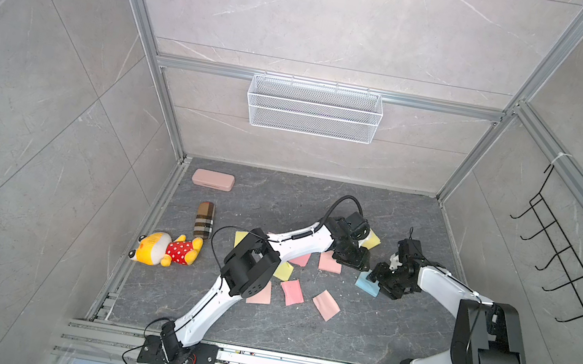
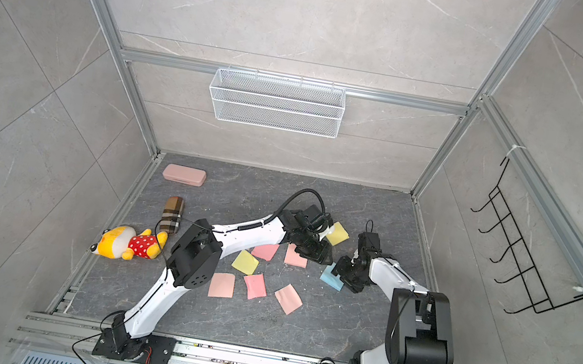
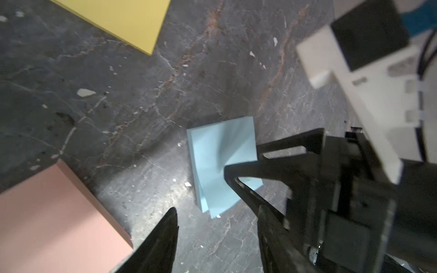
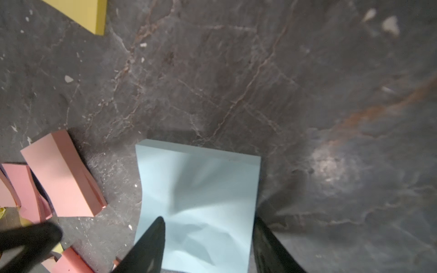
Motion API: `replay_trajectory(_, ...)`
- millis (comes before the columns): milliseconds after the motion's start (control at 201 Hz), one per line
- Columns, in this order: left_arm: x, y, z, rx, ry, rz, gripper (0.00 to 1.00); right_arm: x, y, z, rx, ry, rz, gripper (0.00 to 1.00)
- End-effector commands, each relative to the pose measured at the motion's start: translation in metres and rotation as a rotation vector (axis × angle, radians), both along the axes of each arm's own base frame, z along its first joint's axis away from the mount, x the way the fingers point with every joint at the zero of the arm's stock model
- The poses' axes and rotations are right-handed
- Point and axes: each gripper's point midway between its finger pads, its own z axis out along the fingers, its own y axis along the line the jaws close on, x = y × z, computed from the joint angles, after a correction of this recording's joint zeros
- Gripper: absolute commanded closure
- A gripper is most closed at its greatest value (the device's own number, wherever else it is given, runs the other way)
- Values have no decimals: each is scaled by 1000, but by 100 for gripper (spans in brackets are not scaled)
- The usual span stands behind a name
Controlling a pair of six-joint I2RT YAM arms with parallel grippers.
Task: Tear off pages from different memo pads
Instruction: Pick up the memo pad from the center of the board.
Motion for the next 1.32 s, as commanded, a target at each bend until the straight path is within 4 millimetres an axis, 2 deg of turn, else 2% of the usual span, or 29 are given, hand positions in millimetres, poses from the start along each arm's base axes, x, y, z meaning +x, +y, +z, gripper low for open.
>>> replay_trajectory(0,2,-12,0,-46,28,-6,45,-12,-4,8,18,14,9,40)
replay_trajectory(100,2,-15,-10,-38,56,-2,46,-25,-9,1,70,35,-31,41)
replay_trajectory(194,-5,-15,-20,-25,90,-9,48,-34,-6,-5,91,48,-25,41)
replay_trajectory(314,-15,-14,-31,-4,108,-20,50,-34,-4,-13,110,55,-26,45)
replay_trajectory(384,-24,-13,-38,12,127,-31,54,-32,-1,-14,128,51,-23,51)
replay_trajectory(478,-37,-10,-49,40,156,-47,62,-28,5,-10,162,28,-14,57)
replay_trajectory(598,-43,-2,-58,65,182,-44,74,-23,11,1,199,-21,5,65)
replay_trajectory(892,-44,-3,-60,63,192,-43,81,-20,22,19,267,-76,19,82)
replay_trajectory(996,-43,-3,-50,47,185,-49,82,-21,21,21,257,-76,22,87)
replay_trajectory(1101,-33,3,-18,-6,146,-43,82,-23,22,28,265,-79,39,90)
replay_trajectory(1131,-30,7,-14,-17,145,-39,82,-23,24,30,271,-81,47,91)
replay_trajectory(1146,-27,7,3,-47,126,-38,82,-23,25,31,276,-82,52,91)
replay_trajectory(1171,-25,10,17,-79,117,-38,81,-24,28,34,286,-83,60,91)
replay_trajectory(1225,-21,21,40,-151,112,-33,77,-24,36,42,321,-92,84,91)
replay_trajectory(1310,-10,49,70,-295,131,23,67,-27,55,59,376,-109,141,92)
